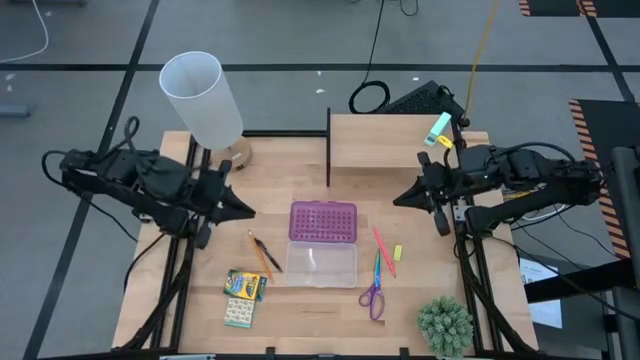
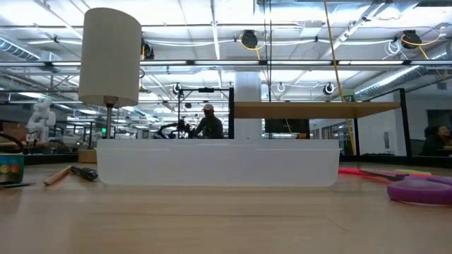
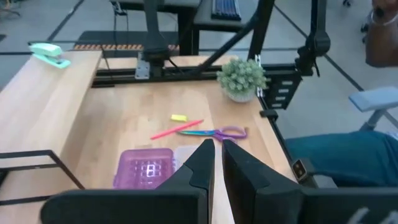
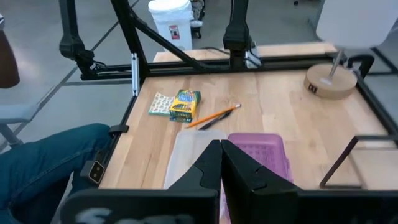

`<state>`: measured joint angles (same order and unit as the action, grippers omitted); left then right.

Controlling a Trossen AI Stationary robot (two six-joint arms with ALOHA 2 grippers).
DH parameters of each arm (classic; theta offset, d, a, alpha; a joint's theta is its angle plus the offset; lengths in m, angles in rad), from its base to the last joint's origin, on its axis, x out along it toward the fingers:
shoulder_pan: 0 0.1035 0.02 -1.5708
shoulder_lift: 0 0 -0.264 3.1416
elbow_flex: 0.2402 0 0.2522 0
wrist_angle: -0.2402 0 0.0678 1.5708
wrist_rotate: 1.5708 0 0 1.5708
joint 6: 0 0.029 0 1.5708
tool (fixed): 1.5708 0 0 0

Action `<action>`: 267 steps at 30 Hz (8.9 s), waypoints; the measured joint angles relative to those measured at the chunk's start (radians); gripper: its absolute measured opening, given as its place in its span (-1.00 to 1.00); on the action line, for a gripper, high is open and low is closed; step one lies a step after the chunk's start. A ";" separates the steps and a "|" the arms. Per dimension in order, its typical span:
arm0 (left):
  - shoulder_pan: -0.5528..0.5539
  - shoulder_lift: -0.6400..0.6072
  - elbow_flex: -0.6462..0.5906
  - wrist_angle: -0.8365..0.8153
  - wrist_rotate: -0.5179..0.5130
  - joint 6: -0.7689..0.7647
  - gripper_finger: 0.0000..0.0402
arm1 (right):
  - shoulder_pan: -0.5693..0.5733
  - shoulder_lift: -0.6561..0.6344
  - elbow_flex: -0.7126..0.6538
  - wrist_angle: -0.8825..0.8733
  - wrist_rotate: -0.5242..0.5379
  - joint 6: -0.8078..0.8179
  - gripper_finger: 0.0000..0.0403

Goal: Pack school essentials
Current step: Put the pink pencil into the violet plastic pencil case

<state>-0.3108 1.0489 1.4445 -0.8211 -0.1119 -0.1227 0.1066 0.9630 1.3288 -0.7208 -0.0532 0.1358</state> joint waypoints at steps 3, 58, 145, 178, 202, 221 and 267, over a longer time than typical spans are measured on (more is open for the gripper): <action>-0.051 0.025 -0.017 0.003 -0.049 -0.011 -0.84 | 0.000 0.000 -0.026 0.003 0.002 0.042 -1.00; -0.120 0.015 -0.378 0.237 -0.282 0.156 -0.84 | 0.474 0.511 -0.241 -0.170 0.415 0.990 -0.20; -0.048 0.018 -0.378 0.249 -0.255 0.204 -0.84 | 0.534 0.745 -0.510 0.113 0.395 1.305 -0.92; -0.047 0.018 -0.379 0.251 -0.256 0.201 -0.84 | 0.534 0.397 -0.513 -0.008 0.523 1.234 -0.94; -0.048 0.018 -0.379 0.251 -0.281 0.099 -0.84 | 0.447 0.182 -0.511 0.440 0.678 0.513 -0.93; -0.123 0.018 -0.379 0.249 -0.337 0.011 -0.84 | 0.274 0.223 -0.511 0.851 0.412 0.079 -0.93; -0.120 0.018 -0.379 0.249 -0.361 0.029 -0.84 | 0.147 0.772 -0.472 1.012 0.077 0.238 -0.93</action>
<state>-0.4305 1.0668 1.0657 -0.5716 -0.4725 -0.0941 0.2541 1.7355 0.8570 0.2915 0.0241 0.3737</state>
